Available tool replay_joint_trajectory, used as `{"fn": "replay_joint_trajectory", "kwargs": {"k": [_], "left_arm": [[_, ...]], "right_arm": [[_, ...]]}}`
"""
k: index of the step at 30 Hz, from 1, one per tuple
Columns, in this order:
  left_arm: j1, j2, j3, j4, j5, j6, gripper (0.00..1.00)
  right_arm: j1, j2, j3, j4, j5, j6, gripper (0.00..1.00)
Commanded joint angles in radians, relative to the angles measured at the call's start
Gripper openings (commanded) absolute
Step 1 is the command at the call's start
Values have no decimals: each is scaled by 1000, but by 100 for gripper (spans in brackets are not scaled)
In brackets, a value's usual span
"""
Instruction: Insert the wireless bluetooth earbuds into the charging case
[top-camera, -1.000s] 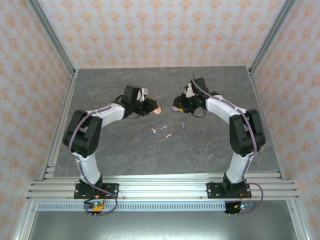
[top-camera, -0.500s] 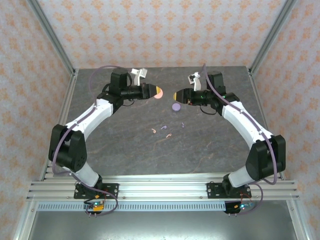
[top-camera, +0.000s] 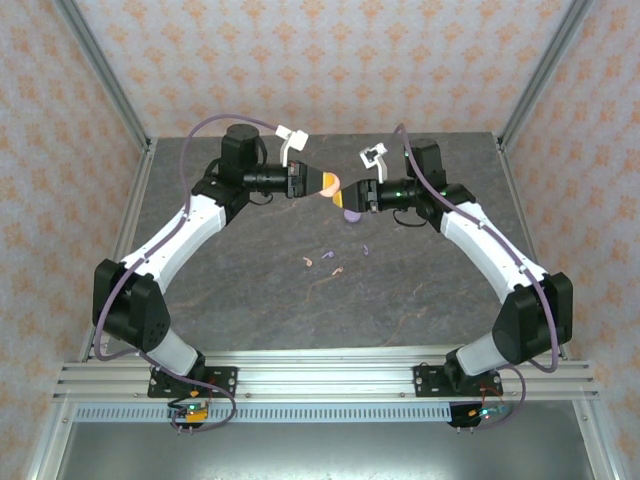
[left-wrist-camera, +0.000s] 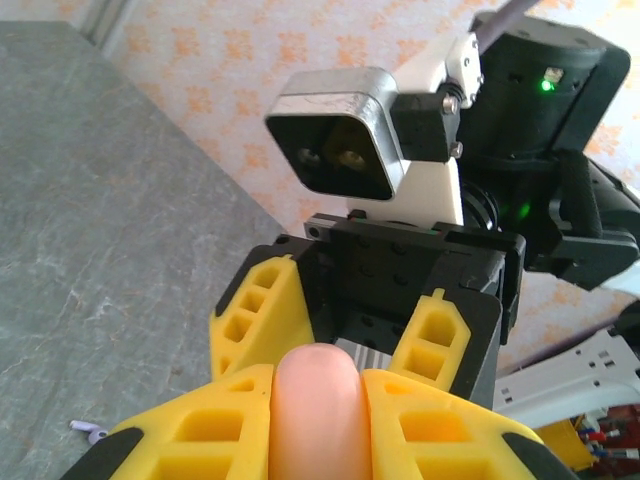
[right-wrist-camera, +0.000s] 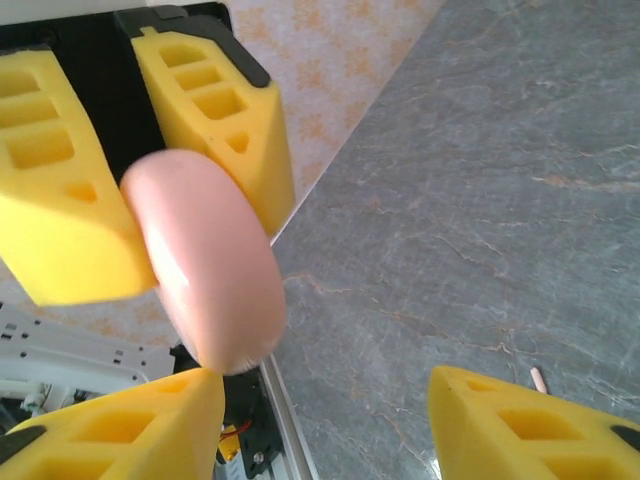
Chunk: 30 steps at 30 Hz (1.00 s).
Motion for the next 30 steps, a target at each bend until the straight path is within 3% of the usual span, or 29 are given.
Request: {"fn": "replay_joint_trajectory", "kwargs": {"k": [1,21,25,30], "left_arm": [[-10,-18,44,-39,53,44,11],[-38,-14,35,22,68,-12,12],[-43,-16,30,21,68,-16,13],[-43,-23,28,-7,51,1,23]], "right_arm": [[10,-1,52,2,-46,-42,56],[21,12,76,88,-114,-2,44],[22,6,70,112,-104,19,35],[22,-25,47,122,-34,27,21]]}}
